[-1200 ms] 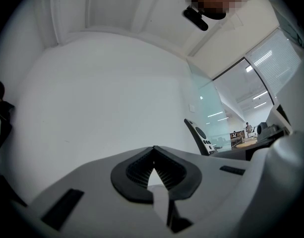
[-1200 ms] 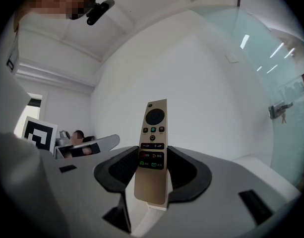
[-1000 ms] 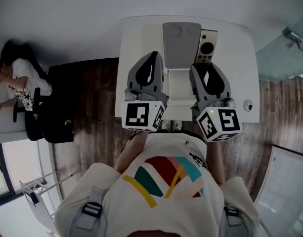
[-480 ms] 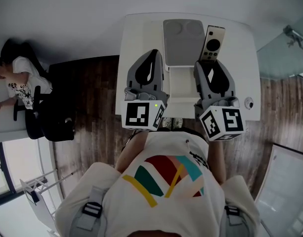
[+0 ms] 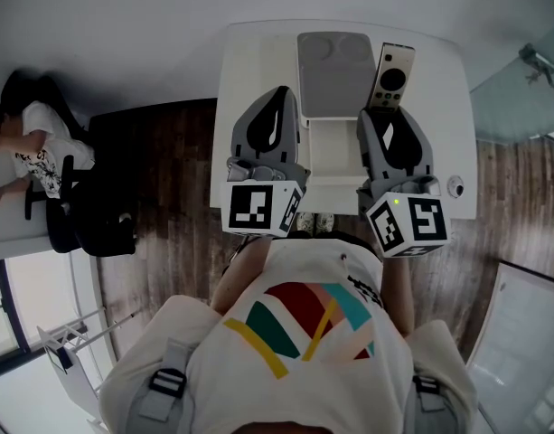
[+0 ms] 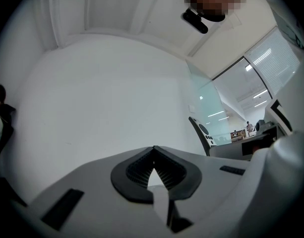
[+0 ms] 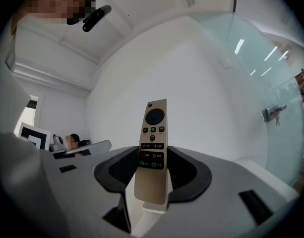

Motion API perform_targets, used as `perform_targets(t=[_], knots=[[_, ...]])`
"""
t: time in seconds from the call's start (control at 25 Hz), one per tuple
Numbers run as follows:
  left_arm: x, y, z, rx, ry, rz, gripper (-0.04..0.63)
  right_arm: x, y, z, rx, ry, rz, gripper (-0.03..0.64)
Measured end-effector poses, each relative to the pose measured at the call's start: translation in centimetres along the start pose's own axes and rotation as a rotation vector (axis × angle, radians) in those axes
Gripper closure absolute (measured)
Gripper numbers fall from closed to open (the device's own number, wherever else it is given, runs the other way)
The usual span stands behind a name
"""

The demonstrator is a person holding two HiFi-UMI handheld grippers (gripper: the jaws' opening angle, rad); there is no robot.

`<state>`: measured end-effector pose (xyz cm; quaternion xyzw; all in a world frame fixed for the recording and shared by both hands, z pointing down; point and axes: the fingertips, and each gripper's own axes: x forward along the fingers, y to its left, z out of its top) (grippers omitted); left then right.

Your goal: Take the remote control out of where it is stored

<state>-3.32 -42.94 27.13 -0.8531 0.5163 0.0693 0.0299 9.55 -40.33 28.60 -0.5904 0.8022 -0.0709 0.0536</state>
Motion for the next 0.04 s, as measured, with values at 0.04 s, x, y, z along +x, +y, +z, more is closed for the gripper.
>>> perform_targets(t=[0.04], knots=[[0.06, -0.02, 0.03, 0.0, 0.0, 0.0, 0.592, 0.0, -0.07, 0.08, -0.001, -0.001, -0.001, 0.43]])
